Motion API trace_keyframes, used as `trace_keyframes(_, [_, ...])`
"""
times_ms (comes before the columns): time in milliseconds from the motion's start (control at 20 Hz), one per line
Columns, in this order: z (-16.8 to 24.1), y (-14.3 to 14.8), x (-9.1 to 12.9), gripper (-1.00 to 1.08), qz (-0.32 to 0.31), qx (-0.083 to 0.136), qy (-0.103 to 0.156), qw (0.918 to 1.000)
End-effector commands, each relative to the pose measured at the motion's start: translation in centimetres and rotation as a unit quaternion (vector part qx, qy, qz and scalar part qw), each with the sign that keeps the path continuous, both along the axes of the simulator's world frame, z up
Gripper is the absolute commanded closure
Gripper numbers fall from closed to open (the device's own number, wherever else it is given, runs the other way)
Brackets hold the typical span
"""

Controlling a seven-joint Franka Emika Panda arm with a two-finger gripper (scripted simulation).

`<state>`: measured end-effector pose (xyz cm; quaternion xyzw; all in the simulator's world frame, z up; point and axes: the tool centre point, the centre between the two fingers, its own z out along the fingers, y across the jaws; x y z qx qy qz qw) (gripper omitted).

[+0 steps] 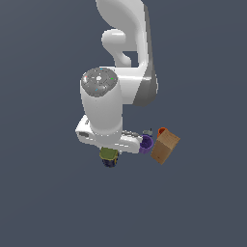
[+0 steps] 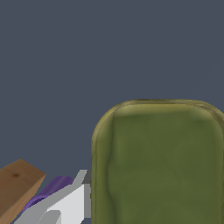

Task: Pick up a designated object from a clutter of objects.

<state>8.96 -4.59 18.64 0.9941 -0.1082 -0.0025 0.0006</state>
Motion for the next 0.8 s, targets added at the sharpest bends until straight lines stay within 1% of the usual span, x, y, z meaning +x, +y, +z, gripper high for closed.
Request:
trace_keyframes(0, [2.5, 2.4, 0.1, 1.08, 0.0, -0.001, -0.002, 1.0])
trace_keyframes(750, [15.3, 16.3, 0.4, 1.08, -0.001, -0.001, -0.002, 1.0])
